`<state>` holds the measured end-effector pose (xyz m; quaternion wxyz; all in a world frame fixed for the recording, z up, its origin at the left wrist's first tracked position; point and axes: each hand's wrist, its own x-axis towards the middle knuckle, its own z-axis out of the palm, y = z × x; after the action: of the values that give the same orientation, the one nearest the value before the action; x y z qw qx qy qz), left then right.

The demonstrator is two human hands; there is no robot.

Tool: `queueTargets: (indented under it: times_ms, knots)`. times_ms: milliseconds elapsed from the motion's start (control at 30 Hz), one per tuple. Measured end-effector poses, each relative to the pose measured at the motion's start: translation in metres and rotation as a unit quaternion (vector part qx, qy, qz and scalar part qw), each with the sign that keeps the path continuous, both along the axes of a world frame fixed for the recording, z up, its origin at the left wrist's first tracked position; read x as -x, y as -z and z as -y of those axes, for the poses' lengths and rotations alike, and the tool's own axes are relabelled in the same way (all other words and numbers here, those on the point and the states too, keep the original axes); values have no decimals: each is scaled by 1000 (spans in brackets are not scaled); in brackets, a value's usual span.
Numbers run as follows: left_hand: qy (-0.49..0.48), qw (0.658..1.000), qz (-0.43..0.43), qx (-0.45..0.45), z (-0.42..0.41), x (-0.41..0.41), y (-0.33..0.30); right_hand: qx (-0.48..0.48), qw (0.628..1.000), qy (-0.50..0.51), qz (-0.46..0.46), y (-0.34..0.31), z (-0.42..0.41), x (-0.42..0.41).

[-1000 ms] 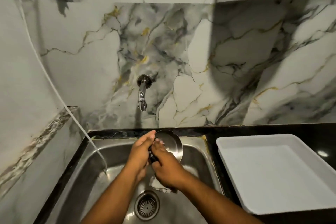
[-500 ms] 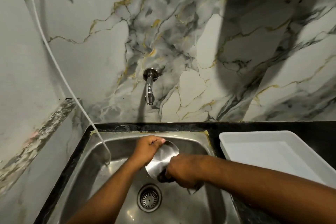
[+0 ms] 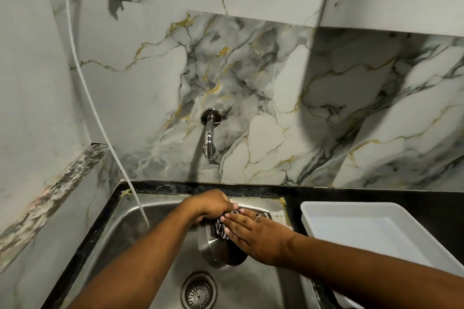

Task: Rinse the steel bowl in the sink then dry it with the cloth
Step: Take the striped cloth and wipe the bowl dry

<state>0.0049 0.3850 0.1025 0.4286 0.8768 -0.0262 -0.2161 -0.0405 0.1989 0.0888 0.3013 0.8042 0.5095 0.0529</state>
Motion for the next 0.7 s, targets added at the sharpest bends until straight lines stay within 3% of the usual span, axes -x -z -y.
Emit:
queueTargets:
  times_ms: [167,300,400,500,567,700]
  knots:
    - [-22,997,69,-33,1,-1,3,16,987,149,-52,3,-22,20]
    - [-30,992,112,-57,7,1,12,61,965,188,-173,-16,-40,29]
    - [-33,988,144,-54,13,5,24,-16,915,241,-322,-26,-43,26]
    - [-65,981,183,1,17,10,32,-202,795,319,-475,-32,-38,19]
    - [-116,968,211,68,21,12,32,-347,704,360,-504,-35,-30,13]
    - [-253,915,206,237,24,10,24,-571,406,395,-594,-39,-17,-1]
